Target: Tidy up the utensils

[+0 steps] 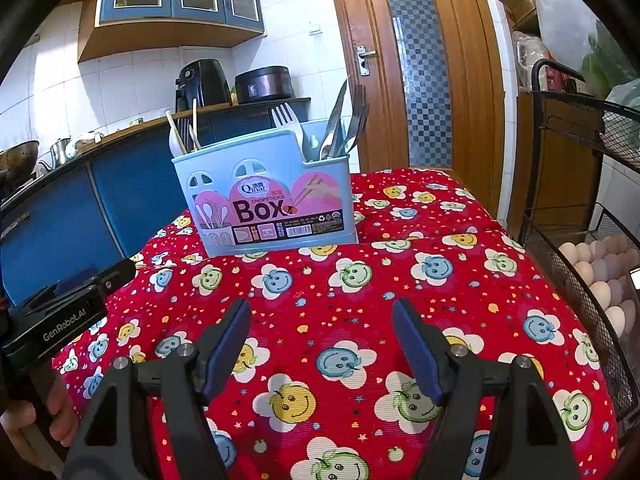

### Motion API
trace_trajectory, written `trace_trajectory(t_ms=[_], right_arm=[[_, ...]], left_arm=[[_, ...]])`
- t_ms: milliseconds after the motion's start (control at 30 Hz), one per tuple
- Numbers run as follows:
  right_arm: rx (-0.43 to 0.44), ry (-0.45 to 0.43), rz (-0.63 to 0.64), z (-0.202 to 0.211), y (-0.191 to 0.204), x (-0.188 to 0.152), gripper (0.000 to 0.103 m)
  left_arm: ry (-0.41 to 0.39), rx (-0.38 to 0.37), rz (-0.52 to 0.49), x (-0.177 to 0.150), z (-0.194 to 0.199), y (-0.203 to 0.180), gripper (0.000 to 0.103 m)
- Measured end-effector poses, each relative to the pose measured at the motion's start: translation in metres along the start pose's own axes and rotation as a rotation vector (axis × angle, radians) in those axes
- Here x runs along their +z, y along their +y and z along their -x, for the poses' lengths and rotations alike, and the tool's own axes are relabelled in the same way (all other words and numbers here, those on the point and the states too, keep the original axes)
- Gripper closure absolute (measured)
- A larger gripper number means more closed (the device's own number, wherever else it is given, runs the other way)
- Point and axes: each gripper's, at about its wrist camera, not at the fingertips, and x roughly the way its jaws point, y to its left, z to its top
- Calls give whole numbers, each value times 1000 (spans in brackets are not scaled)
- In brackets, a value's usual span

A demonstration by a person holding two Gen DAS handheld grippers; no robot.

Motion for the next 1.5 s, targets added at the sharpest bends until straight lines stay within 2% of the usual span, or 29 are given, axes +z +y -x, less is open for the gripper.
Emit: trace_trajectory(t_ms=[1500], right_arm=[[-1, 0, 1, 0, 0, 0, 28]], left_arm=[[-12, 2, -6, 0, 3, -1, 36]])
